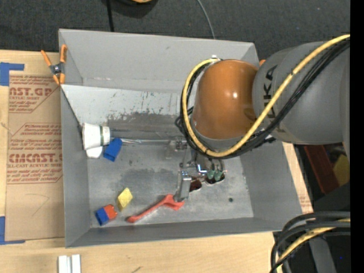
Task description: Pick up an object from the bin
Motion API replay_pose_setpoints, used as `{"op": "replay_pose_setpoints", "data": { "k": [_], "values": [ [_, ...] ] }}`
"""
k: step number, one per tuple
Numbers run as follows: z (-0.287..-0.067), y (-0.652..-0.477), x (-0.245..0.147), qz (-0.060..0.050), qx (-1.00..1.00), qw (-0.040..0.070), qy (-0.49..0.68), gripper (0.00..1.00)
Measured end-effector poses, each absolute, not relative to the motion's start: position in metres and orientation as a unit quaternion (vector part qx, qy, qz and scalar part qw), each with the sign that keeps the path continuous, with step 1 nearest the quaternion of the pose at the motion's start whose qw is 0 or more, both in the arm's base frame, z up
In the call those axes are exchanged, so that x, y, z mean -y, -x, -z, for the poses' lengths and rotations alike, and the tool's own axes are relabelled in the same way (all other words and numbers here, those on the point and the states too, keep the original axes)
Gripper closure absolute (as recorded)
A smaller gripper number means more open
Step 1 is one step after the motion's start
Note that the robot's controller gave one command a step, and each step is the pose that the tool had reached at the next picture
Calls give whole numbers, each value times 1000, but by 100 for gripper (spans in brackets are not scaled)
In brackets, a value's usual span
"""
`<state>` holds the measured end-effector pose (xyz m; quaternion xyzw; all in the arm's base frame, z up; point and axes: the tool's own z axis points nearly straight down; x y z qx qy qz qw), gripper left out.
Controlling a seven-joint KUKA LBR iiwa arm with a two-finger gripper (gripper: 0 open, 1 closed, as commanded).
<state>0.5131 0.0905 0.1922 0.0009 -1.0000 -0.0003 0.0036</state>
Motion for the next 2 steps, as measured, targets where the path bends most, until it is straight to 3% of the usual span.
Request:
{"op": "replay_pose_setpoints", "data": {
  "k": [1,2],
  "values": [
    [-197,-515,-90,1,1000,0,0,0],
    [-130,-505,-95,1,1000,-1,-31,0]
  ]
}}
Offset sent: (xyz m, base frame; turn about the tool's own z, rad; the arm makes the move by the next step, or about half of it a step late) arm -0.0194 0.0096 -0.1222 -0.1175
